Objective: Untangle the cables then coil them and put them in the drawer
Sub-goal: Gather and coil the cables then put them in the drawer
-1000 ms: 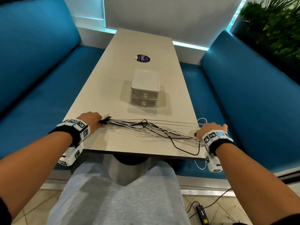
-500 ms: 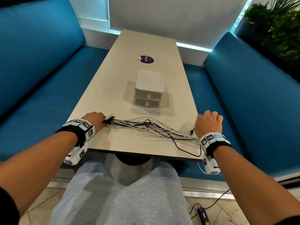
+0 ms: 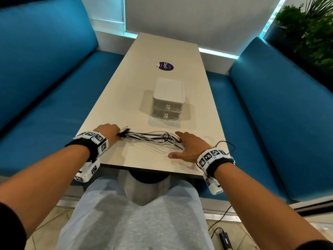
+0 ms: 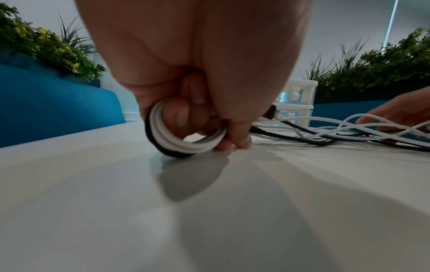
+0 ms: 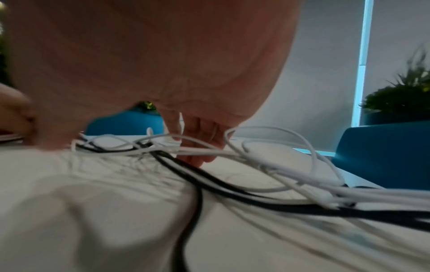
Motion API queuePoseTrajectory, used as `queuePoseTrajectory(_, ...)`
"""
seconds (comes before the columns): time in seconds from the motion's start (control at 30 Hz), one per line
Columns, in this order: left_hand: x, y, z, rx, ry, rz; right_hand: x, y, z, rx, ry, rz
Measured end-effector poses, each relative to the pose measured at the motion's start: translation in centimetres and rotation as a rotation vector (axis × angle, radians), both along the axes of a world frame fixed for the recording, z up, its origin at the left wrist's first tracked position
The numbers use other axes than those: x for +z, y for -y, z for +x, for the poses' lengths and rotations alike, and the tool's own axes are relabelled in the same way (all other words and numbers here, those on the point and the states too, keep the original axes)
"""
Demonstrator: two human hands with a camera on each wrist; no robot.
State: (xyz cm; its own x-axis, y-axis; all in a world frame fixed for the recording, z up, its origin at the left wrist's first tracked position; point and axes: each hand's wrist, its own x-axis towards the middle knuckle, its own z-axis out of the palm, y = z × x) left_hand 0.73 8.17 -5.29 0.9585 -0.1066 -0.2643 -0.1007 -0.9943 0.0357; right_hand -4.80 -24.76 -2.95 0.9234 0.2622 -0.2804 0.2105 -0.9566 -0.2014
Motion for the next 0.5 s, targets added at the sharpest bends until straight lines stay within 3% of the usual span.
queuePoseTrajectory(0.23,0.8,-0.1,0.1,-0.022,0.011,-0.034,-1.5,1.1,-0.1,-0.036,0.124,-0.154)
queuePoseTrajectory(0.37,3.4,-0.5,1.4,-0.021,0.152,-0.074,-0.5,3.8,-1.1,-0.159,0.132,-0.183)
queuePoseTrajectory(0.5,7.4,-2.9,3.5,0.076,0.317,-0.086,0.3,9.5,-1.9,-0.269,0.16,-0.404)
